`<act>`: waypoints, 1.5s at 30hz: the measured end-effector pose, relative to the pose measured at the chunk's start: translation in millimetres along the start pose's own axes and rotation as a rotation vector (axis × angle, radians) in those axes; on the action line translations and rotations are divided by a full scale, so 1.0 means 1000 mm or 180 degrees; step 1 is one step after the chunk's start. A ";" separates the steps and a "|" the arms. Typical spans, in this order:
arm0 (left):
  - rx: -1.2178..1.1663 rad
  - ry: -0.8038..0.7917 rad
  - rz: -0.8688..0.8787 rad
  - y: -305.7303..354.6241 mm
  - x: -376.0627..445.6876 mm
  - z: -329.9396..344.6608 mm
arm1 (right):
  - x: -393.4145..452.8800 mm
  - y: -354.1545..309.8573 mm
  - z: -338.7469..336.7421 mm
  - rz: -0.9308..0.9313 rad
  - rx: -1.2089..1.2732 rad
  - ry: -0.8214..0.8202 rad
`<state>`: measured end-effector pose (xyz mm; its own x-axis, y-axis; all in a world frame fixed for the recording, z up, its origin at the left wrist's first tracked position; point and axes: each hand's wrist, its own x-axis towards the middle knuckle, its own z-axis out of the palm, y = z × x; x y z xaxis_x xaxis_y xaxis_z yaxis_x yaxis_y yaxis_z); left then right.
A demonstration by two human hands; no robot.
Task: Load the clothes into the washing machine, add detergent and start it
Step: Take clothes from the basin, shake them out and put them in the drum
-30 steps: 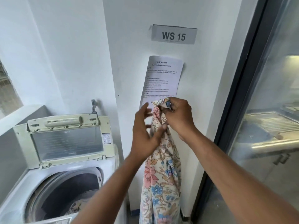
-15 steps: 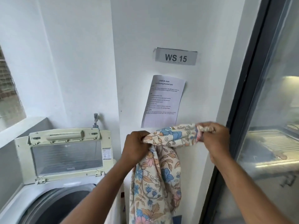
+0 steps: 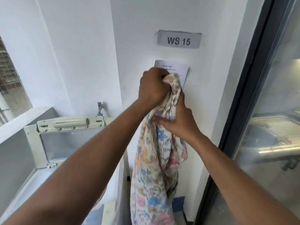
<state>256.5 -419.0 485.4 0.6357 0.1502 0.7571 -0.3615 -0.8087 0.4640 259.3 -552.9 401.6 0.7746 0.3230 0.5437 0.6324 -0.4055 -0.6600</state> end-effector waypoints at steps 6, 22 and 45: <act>-0.0317 -0.0055 0.0642 0.014 -0.013 -0.005 | 0.023 0.001 0.010 -0.0049 0.0401 0.1107; -0.0290 -0.0479 -0.0929 -0.075 -0.108 0.023 | 0.039 0.008 -0.021 -0.0223 0.0543 0.2088; -0.0806 0.0037 -0.0201 0.034 -0.036 0.024 | -0.037 0.027 0.057 0.0793 0.0238 0.0426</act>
<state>237.6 -466.0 462.5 0.6550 0.2036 0.7277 -0.4816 -0.6295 0.6097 247.7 -527.2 334.4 0.9015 0.1037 0.4203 0.4253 -0.3923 -0.8156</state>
